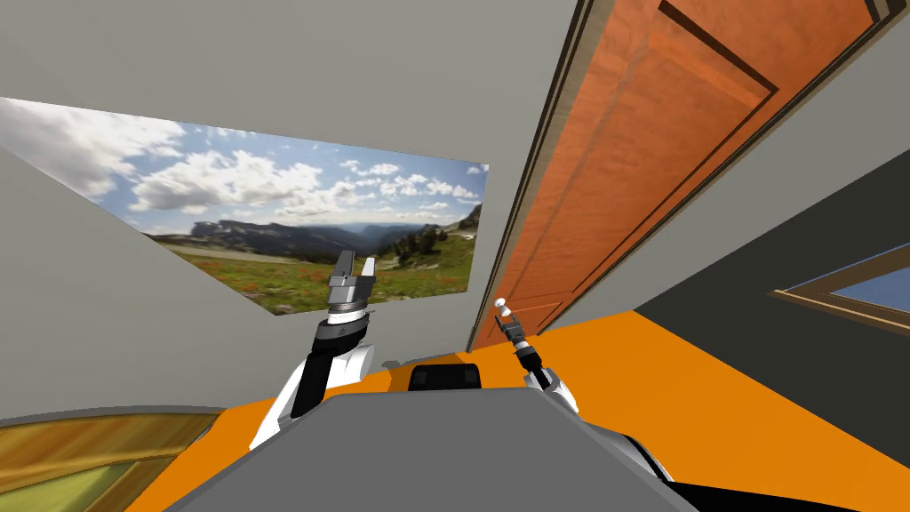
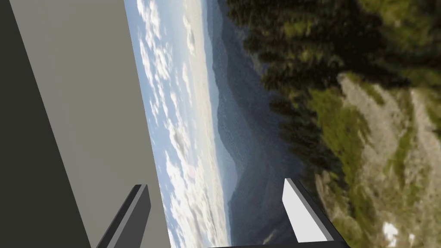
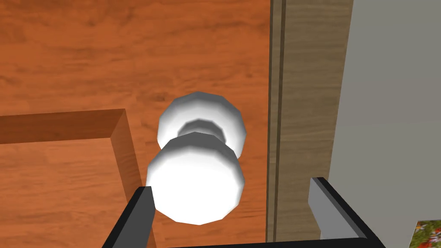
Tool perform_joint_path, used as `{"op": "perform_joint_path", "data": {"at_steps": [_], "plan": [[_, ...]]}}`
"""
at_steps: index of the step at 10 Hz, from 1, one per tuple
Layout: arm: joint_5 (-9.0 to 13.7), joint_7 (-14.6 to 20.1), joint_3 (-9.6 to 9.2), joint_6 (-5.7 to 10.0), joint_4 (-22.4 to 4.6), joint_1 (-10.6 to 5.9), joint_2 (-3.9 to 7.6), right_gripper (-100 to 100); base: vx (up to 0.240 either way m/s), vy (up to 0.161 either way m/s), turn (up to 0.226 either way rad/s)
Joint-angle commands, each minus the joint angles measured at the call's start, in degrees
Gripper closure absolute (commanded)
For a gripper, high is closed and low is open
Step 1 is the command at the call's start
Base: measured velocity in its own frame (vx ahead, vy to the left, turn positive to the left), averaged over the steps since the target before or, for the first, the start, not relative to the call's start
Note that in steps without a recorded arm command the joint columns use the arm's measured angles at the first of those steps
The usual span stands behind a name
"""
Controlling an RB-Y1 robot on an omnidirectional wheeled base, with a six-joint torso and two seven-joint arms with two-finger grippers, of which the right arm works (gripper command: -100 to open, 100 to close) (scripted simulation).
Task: Pull the door open
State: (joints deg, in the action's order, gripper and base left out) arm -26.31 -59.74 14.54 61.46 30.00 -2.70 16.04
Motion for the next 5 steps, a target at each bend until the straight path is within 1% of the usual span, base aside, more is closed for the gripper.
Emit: {"op": "perform_joint_path", "data": {"at_steps": [1, 2, 5], "plan": [[0.0, 0.0, 0.0, 0.0, 0.0, 0.0, 0.0, -100, 0.041, 0.013, -0.033], [0.0, 0.0, 0.0, 0.0, 0.0, 0.0, 0.0, 100, -0.032, 0.0, -0.025], [0.0, 0.0, 0.0, 0.0, 0.0, 0.0, 0.0, 100, -0.015, -0.004, 0.014]]}}
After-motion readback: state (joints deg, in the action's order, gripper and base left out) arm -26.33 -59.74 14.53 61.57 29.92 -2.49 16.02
